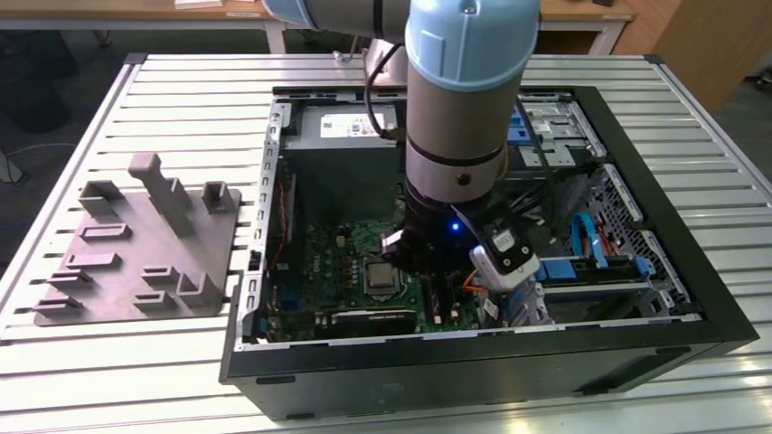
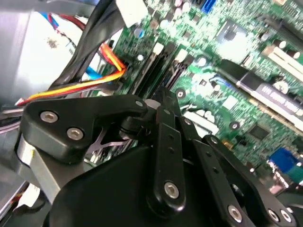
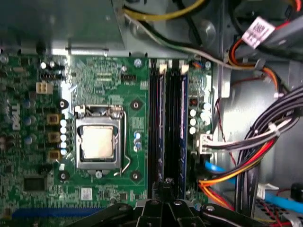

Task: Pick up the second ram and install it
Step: 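Press down the second ram until it locks into place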

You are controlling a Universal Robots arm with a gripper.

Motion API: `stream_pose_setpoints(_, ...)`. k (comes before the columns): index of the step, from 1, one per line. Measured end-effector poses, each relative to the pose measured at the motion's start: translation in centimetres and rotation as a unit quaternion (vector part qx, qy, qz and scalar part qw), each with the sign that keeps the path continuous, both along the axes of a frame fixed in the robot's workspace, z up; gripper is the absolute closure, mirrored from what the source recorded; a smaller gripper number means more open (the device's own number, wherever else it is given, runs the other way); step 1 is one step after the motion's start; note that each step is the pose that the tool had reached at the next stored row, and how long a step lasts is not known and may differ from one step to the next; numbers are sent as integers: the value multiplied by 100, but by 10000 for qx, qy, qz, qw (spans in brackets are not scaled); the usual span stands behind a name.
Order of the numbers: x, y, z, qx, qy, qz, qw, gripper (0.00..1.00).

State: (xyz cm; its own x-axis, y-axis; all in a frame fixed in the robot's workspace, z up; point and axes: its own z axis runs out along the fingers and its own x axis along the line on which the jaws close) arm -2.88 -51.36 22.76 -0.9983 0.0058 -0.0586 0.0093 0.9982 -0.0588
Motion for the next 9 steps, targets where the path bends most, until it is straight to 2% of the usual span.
stream_pose_setpoints(5, 0, -25, -49, -45, 2, 1, 10000, 90)
stream_pose_setpoints(9, 0, -38, -77, -57, 4, 0, 10000, 90)
